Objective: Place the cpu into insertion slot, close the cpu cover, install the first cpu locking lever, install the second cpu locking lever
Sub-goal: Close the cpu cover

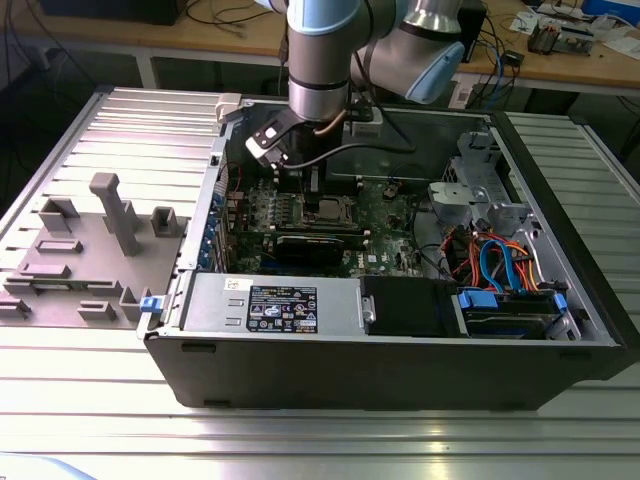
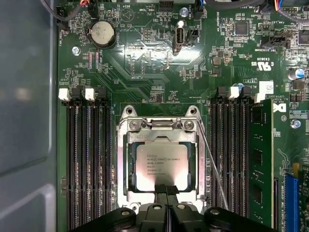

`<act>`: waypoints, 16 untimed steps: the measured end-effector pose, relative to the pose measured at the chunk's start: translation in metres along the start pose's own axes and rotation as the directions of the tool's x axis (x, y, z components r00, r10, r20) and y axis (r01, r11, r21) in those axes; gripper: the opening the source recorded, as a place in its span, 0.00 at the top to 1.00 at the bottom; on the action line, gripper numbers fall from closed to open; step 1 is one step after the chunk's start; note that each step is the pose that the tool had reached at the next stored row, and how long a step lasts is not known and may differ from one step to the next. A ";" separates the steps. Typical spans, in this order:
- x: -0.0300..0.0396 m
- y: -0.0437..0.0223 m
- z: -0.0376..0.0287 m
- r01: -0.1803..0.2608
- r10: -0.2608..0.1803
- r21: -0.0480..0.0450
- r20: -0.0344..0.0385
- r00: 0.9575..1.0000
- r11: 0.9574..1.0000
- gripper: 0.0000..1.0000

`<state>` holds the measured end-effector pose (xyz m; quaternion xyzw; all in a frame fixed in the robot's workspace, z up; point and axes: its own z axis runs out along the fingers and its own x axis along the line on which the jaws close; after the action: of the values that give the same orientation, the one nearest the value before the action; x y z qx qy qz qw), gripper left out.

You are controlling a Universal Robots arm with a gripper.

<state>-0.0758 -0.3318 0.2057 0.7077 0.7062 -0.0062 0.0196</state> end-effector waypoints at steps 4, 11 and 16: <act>0.0000 0.0000 0.0005 0.000 0.000 0.000 0.000 1.000 1.000 0.89; -0.0002 0.0002 -0.0070 0.000 0.000 0.000 0.000 1.000 1.000 0.89; -0.0002 0.0106 -0.0069 0.000 0.000 0.001 0.000 1.000 1.000 0.89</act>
<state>-0.0653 -0.3318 0.2128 0.7076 0.7063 -0.0065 0.0194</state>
